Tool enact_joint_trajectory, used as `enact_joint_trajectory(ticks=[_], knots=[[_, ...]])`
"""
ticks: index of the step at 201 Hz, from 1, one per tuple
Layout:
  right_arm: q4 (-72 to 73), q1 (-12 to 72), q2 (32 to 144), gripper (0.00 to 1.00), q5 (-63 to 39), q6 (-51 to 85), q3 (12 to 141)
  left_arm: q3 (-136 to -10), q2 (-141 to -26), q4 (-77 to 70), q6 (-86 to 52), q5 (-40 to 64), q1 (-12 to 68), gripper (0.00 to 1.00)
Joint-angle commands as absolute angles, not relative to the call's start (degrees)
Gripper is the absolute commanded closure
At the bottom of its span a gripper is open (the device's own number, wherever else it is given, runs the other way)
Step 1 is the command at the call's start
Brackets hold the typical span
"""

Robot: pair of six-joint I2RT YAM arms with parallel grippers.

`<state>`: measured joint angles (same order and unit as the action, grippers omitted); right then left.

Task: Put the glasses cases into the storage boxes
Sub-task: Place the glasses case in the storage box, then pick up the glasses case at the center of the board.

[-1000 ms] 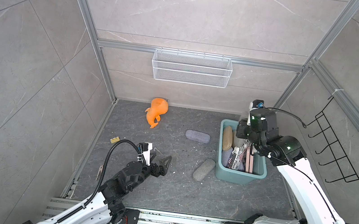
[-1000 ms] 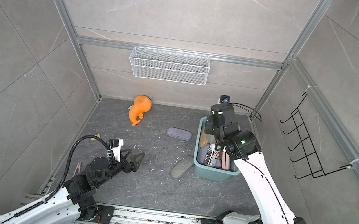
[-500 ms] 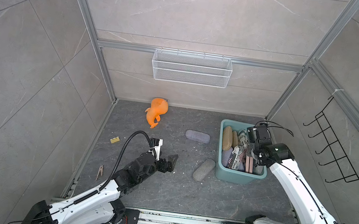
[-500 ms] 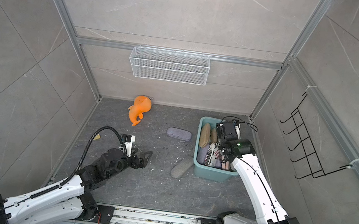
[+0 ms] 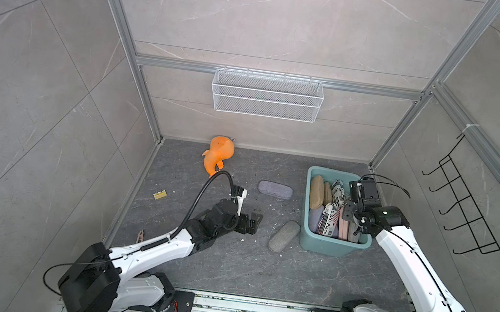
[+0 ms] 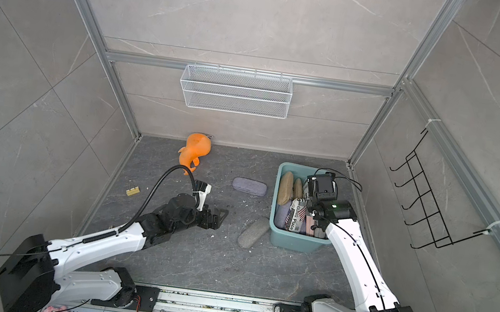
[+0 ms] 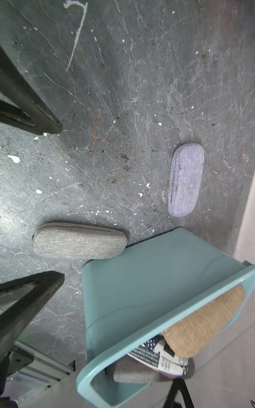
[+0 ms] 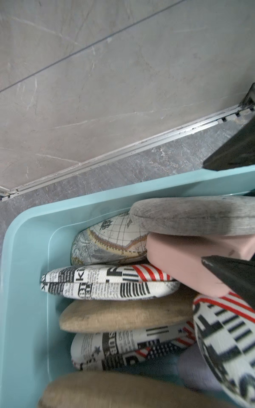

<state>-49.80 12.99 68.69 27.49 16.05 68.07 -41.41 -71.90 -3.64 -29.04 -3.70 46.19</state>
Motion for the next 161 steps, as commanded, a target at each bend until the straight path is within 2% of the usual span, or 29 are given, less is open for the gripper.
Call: enact_joint_trajectory(ticks=[1,30,70,112,136,161], knots=[[-50.3,13.5,65.6,0.33,21.3,17.7,72.2,-48.5,-78.1,2.6,-25.0,-2.9,49.3,0.00],[-48.7,13.7,62.9,0.32,14.3,18.5,71.8,-58.0,-89.1,10.0,-20.9,-4.2,54.6,0.00],[-48.0,13.6,60.4,0.21,8.2,19.1,71.2,-68.3,-101.7,18.0,-18.2,-5.6,58.9,0.01],[-47.0,13.7,58.9,0.19,4.4,19.2,69.6,-74.2,-109.5,22.7,-16.3,-8.4,61.2,0.08],[-46.1,13.8,58.4,0.19,2.8,19.4,68.6,-74.9,-111.5,22.9,-17.8,-11.9,61.2,0.15],[-46.1,13.8,58.4,0.20,2.0,19.3,68.6,-74.8,-112.2,21.5,-17.1,-10.6,61.4,0.22]])
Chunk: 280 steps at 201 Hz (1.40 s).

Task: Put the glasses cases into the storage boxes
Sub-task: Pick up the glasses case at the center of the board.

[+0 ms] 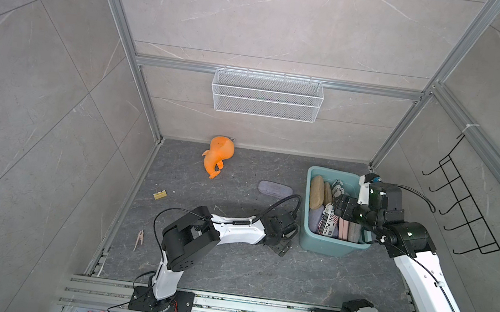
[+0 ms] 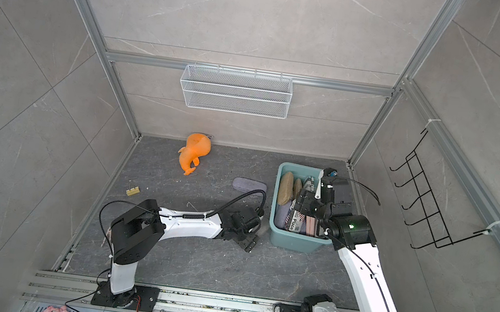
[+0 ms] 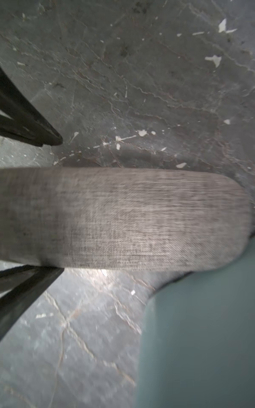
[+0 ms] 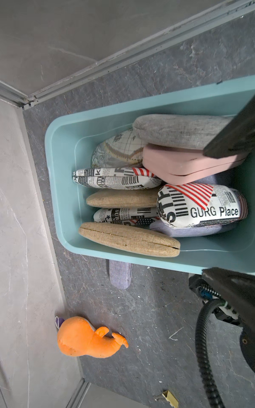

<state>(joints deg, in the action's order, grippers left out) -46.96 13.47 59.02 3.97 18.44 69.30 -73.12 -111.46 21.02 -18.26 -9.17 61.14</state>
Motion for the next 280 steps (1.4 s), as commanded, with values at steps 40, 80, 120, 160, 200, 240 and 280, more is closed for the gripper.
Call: enact_joint_trajectory(ticks=[40,80,120,160,200,240,280], knots=[[-45.8,13.8,58.0,0.21,1.9,19.3,67.9,-72.0,-111.6,17.6,-16.5,-10.2,61.7,0.39],[-44.8,13.8,58.1,0.22,-0.9,20.2,67.6,-66.0,-104.5,15.9,-19.3,-12.0,61.7,0.43],[-39.9,14.7,58.8,0.24,-8.1,23.9,66.9,-52.3,-88.0,11.1,-25.1,-16.9,61.6,0.43],[-30.0,22.2,61.0,0.27,-8.3,29.3,64.3,-36.8,-66.9,2.9,-31.0,-25.0,61.3,0.43],[-24.5,32.7,65.5,0.27,-1.2,28.8,66.4,-27.2,-52.7,2.5,-36.5,-29.4,57.7,0.44],[-21.0,38.1,70.3,0.28,1.7,30.0,66.5,-24.5,-46.3,2.8,-38.3,-27.8,53.1,0.43],[-21.0,43.2,76.5,0.28,3.3,29.5,69.9,-21.6,-40.7,2.9,-40.0,-25.4,48.6,0.44]])
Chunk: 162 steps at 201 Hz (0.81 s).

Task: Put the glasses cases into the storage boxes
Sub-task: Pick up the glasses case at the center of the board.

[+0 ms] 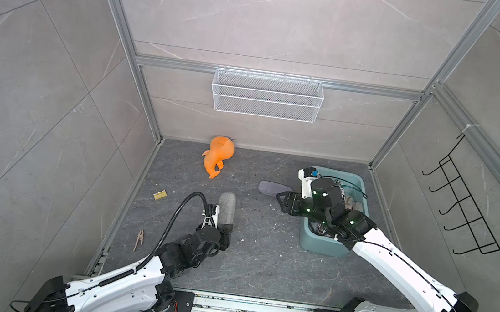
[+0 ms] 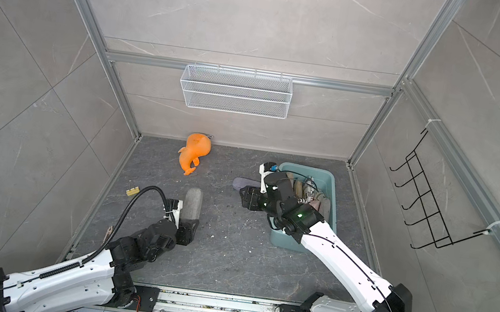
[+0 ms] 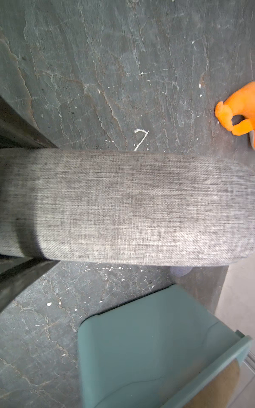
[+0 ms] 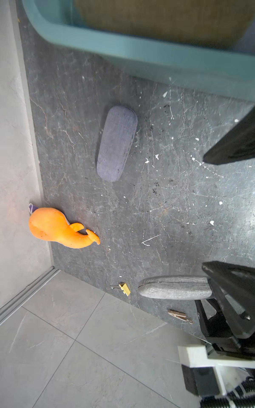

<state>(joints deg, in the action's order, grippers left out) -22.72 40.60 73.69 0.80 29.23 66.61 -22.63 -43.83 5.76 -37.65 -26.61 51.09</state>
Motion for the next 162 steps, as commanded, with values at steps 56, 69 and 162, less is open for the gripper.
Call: enact_joint_trajectory(ticks=[56,69,162], knots=[[-20.7,46.4,80.8,0.28,4.4,28.8,72.6,-19.7,-36.8,3.6,-42.1,-18.8,41.9,0.44],[-20.7,47.0,81.5,0.28,4.7,28.5,73.0,-19.2,-35.9,3.2,-42.4,-17.7,41.2,0.44],[-19.3,49.0,87.0,0.28,2.9,27.9,76.5,-17.0,-31.4,2.6,-44.0,-16.6,40.3,0.44]])
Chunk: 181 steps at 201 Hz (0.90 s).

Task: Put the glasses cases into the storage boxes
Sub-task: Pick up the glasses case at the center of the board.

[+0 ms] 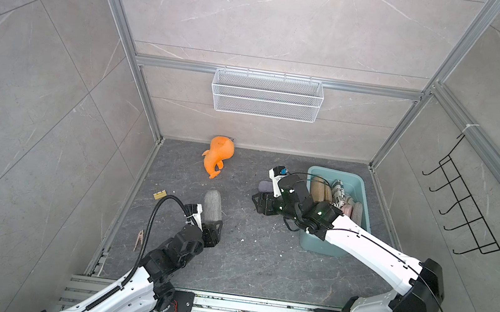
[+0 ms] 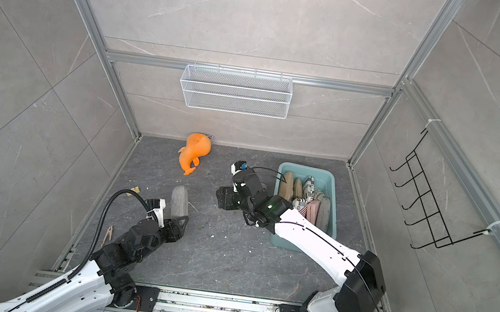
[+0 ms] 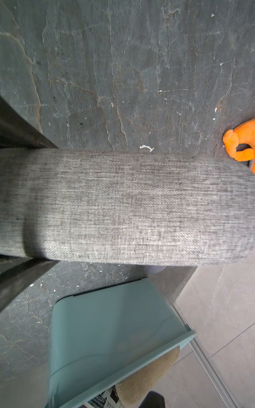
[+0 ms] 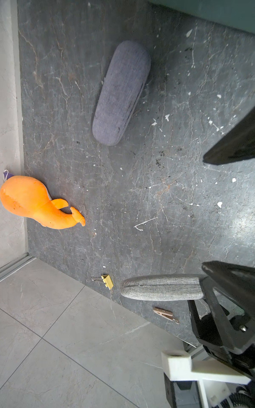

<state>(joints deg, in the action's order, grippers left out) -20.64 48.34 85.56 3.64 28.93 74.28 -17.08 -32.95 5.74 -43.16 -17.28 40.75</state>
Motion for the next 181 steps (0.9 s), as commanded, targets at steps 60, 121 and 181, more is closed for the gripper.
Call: enact_joint_trajectory(ticks=[60,121,181], knots=[[-19.3,51.4,91.1,0.21,-0.9,27.0,80.1,-12.5,-27.1,-7.4,-41.4,-11.0,39.7,0.44],[-16.3,53.2,96.0,0.19,-7.4,27.4,83.3,-12.6,-29.3,-14.1,-40.4,-6.4,39.4,0.44],[-12.3,53.9,99.6,0.22,-10.9,30.2,85.2,-14.8,-32.5,-15.5,-39.4,-3.9,39.4,0.43]])
